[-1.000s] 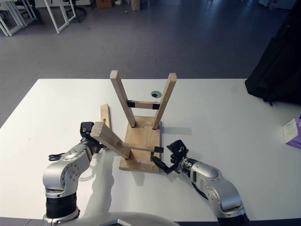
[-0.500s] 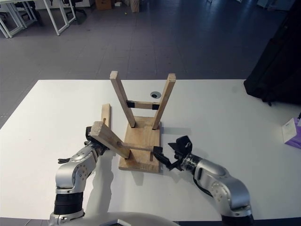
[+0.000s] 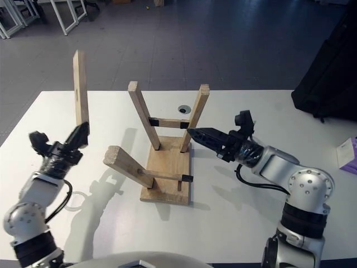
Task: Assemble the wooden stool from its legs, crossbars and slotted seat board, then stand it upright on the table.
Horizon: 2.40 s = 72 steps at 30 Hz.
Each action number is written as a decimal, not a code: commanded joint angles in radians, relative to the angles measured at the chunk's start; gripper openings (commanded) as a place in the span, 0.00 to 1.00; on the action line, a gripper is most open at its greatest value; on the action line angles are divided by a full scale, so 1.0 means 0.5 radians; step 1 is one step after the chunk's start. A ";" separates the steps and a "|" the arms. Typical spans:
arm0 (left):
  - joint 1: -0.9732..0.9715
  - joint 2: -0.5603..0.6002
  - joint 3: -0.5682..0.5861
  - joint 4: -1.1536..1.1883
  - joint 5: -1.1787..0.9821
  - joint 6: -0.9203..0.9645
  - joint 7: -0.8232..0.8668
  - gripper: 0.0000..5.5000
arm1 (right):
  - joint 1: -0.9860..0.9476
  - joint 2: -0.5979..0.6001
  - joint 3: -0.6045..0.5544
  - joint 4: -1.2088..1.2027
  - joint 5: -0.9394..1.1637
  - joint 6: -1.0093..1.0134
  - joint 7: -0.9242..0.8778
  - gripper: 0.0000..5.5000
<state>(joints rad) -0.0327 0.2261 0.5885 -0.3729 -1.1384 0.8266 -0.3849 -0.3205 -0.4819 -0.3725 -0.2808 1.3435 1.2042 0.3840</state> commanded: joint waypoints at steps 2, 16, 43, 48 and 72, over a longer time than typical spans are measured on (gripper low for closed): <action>-0.373 0.661 -0.125 0.074 -0.784 0.519 -0.679 0.38 | -0.604 0.070 0.209 0.101 0.687 -0.047 -0.246 1.00; -0.674 0.799 -0.630 0.223 -0.639 0.536 -0.891 0.38 | -0.927 0.146 0.556 0.267 1.099 -0.308 -0.527 0.87; -0.576 0.954 -0.460 0.412 -0.333 0.399 -1.021 0.67 | -0.742 -0.381 0.127 0.323 1.045 -0.401 -0.569 0.37; -0.105 0.748 -0.344 0.012 -0.105 0.109 -0.731 0.68 | -0.284 -0.671 -0.026 0.143 0.803 -0.274 -0.274 0.37; 0.294 0.441 -0.663 -0.049 0.454 -0.281 -0.445 0.68 | 0.703 -0.526 0.523 -0.012 -1.296 -2.174 1.904 0.37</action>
<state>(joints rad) 0.1194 0.4425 0.2668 -0.4000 -0.9265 0.6959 -0.6054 0.0140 -0.7624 -0.1251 -0.2637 0.7098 0.1278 1.3490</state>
